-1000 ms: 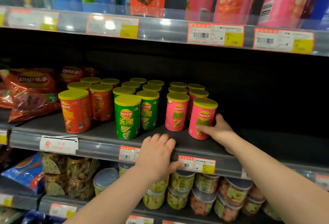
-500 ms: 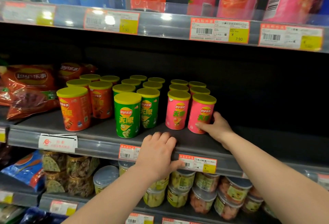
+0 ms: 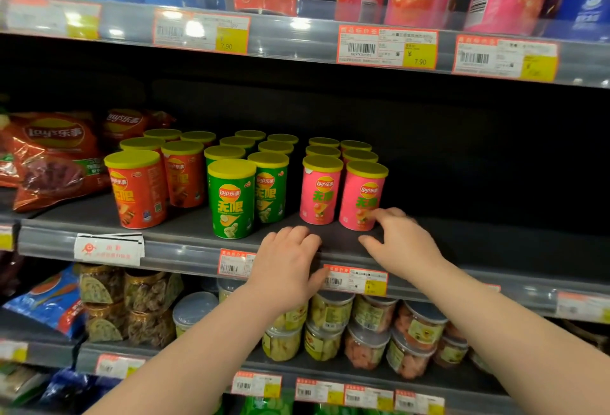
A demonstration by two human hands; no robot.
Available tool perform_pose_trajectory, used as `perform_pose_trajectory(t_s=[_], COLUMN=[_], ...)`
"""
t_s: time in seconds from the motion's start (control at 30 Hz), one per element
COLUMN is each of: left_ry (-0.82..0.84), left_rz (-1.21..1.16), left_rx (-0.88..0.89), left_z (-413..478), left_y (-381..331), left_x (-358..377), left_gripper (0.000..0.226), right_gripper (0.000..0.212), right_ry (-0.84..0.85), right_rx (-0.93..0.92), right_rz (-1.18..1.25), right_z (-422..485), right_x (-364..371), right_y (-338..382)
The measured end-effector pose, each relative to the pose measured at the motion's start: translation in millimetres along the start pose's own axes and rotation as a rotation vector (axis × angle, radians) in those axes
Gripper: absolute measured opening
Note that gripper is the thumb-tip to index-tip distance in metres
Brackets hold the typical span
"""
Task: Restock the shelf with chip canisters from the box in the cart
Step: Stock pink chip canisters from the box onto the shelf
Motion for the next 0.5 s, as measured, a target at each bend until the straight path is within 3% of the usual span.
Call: perform_pose_trajectory(t_s=[0.13,0.23,0.37,0.5], left_ry=[-0.183,-0.193,-0.15,0.003], left_rz=[-0.018,-0.034,-0.028,0.002], left_rx=[0.044,0.034,0.025,-0.056], left_z=[-13.3,-26.1,-49.5,-73.6], left_y=[-5.7,-7.1,-4.2,5.2], left_x=[-5.8,-3.4,10.0,31.5], left_gripper=[0.045,0.042,0.037,0.04], right_gripper=[0.045,0.043,0.039,0.034], right_ry=[-0.038,-0.007,0.032,0.088], right_rx=[-0.185,-0.293,-0.396,-0.476], right_rz=[-0.174,-0.193,-0.178,-0.207], right_z=[-28.9,-45.6,-61.7,-72.6], right_x=[3.5,13.6,36.4,65.4], right_y=[24.8,38.8,50.4,62.6])
Point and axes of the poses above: each hand's wrist, its own z-axis towards the middle knuckle, its own x-axis out of the palm, y = z × x, the point moved 5 cm from there along z, towards the middle knuckle, and after that the axes turned 8 degrees about y, right-handed, at the moved point
